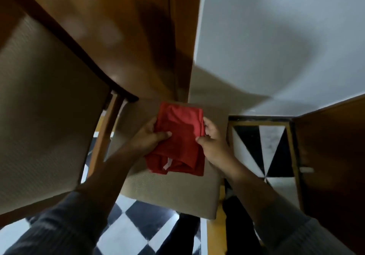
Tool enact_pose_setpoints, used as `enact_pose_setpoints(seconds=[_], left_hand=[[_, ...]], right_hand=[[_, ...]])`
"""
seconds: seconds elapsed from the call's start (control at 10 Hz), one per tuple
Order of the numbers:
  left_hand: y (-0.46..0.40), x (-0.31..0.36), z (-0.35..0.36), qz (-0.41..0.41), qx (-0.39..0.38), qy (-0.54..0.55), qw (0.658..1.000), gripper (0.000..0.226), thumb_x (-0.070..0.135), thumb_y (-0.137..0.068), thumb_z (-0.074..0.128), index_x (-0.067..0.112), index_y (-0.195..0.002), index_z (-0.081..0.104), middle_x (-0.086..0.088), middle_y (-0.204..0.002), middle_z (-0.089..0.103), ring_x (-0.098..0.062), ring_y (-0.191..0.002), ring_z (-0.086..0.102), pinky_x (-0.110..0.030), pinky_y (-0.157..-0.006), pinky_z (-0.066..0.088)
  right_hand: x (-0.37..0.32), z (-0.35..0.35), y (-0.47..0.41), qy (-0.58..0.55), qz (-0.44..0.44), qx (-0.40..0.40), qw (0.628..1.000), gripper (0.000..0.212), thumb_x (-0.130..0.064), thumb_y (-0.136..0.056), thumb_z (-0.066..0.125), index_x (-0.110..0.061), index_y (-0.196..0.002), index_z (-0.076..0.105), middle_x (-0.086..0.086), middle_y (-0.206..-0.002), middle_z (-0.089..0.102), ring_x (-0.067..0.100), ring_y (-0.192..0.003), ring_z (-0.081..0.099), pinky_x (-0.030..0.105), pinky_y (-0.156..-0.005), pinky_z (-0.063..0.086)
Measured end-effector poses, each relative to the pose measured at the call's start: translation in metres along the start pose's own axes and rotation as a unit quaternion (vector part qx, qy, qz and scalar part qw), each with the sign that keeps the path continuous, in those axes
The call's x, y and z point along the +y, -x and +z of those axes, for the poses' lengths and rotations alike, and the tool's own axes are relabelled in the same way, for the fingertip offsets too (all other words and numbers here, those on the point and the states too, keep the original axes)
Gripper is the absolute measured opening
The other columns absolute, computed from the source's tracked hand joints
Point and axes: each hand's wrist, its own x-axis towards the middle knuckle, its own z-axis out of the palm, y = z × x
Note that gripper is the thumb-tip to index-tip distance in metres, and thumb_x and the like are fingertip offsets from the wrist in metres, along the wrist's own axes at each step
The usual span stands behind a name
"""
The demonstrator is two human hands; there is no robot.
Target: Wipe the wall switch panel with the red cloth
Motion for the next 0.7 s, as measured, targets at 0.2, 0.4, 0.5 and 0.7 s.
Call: enact_pose_setpoints(seconds=[0.2, 0.4, 0.5, 0.7], left_hand=[[-0.053, -0.091, 0.012, -0.055, 0.029, 0.006, 0.998, 0.053, 0.006, -0.092, 0.069, 0.018, -0.141, 0.052, -0.006, -0.133, 0.067, -0.023, -0.119, 0.066, -0.043, -0.104, 0.053], [-0.051, -0.128, 0.019, -0.044, 0.091, -0.177, 0.979, 0.062, 0.011, -0.092, 0.069, 0.015, -0.150, 0.045, -0.011, -0.143, 0.061, -0.032, -0.132, 0.056, -0.050, -0.112, 0.045], [-0.033, -0.112, 0.020, -0.001, 0.075, -0.281, 0.957, 0.070, 0.027, -0.090, 0.073, 0.016, -0.152, 0.042, -0.013, -0.145, 0.058, -0.035, -0.135, 0.053, -0.053, -0.111, 0.046], [-0.005, -0.043, 0.035, 0.073, 0.087, -0.383, 0.917, 0.092, 0.055, -0.088, 0.068, 0.020, -0.161, 0.025, -0.011, -0.162, 0.036, -0.034, -0.147, 0.037, -0.048, -0.118, 0.036]], right_hand=[[0.089, 0.022, -0.050, 0.011, 0.032, 0.000, 0.999, 0.063, 0.004, -0.095, 0.054, -0.026, -0.149, 0.041, -0.021, -0.119, 0.058, -0.015, -0.099, 0.063, 0.011, -0.075, 0.054], [0.103, 0.025, -0.048, 0.192, -0.042, -0.004, 0.980, 0.065, -0.007, -0.093, 0.062, -0.017, -0.152, 0.038, 0.006, -0.143, 0.054, 0.024, -0.132, 0.052, 0.043, -0.110, 0.043], [0.079, 0.013, -0.036, 0.227, -0.052, 0.008, 0.973, 0.057, -0.009, -0.093, 0.064, -0.015, -0.146, 0.047, 0.007, -0.139, 0.058, 0.027, -0.129, 0.054, 0.032, -0.102, 0.043], [0.010, -0.051, -0.007, 0.276, -0.062, 0.057, 0.957, 0.069, -0.029, -0.096, 0.065, -0.026, -0.156, 0.031, 0.004, -0.159, 0.038, 0.024, -0.143, 0.040, 0.038, -0.113, 0.039]])
